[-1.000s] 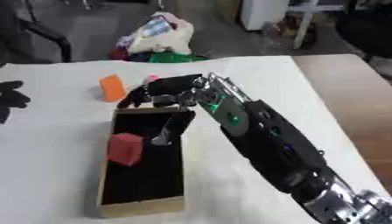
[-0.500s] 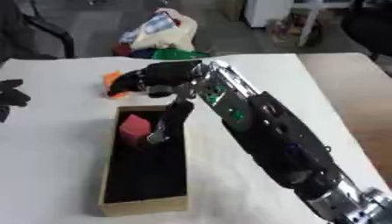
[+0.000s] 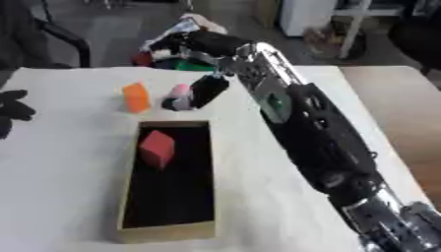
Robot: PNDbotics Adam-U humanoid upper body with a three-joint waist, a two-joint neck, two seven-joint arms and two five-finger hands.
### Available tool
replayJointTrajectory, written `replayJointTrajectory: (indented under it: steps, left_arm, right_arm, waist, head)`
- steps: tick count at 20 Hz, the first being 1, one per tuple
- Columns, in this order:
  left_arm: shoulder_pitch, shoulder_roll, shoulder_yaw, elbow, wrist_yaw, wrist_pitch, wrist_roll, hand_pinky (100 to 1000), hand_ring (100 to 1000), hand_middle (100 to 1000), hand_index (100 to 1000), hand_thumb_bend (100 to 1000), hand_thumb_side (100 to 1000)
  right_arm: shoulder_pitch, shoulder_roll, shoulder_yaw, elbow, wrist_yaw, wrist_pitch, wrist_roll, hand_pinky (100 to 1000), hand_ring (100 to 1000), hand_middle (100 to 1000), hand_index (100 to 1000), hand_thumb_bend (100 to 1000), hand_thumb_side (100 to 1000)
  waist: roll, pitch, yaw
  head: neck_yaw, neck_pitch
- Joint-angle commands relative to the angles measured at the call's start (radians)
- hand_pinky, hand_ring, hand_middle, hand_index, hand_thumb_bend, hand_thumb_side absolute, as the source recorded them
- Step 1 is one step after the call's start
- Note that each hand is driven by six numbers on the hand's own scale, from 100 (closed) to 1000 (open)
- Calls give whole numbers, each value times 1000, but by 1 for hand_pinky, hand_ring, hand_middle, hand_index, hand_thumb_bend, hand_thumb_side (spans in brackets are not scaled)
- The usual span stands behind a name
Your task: Pick up objects on the table and place them in the box.
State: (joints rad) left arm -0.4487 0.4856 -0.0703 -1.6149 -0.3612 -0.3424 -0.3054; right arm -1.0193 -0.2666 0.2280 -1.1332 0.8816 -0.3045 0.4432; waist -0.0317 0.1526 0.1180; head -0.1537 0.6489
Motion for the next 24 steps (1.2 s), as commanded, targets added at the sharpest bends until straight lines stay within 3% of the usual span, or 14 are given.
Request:
replayJointTrajectory:
  steps: [1, 6, 11, 14, 23, 24]
  left_arm:
    - [-22, 16, 2, -31, 12, -5, -2, 760, 709, 693, 958, 100, 1000]
    - [-41, 2, -8, -47, 31, -6, -12, 761, 710, 694, 958, 100, 1000]
    - [-58, -9, -14, -51, 39, -7, -23, 761, 710, 694, 958, 100, 1000]
    - [-67, -17, -18, -52, 42, -8, -29, 762, 710, 694, 958, 100, 1000]
    - [-75, -23, -20, -52, 47, -10, -36, 762, 710, 694, 958, 100, 1000]
    - [-75, -23, -20, -52, 47, -10, -37, 762, 710, 693, 958, 100, 1000]
  right_arm:
    - [-22, 12, -35, 48, 50, -2, -26, 846, 860, 907, 1000, 432, 459]
    - [-25, 84, -140, 158, 120, 59, -8, 846, 860, 908, 1000, 431, 449]
    - [-43, 135, -234, 282, 197, 135, -70, 832, 851, 881, 984, 383, 413]
    - [-66, 151, -256, 349, 245, 184, -118, 828, 848, 875, 979, 374, 410]
    - [-83, 160, -273, 402, 393, 297, -266, 831, 846, 875, 974, 316, 431]
    - [-84, 157, -278, 413, 409, 307, -282, 831, 846, 873, 968, 229, 371]
  waist:
    - [9, -22, 7]
    - [13, -22, 29]
    - [18, -13, 59]
    - [21, -10, 76]
    - [23, -6, 120]
    - [23, -5, 122]
  head:
    - [-8, 1]
    - [-27, 2]
    - [-49, -6]
    - [-64, -13]
    - [-95, -16]
    - [-97, -17]
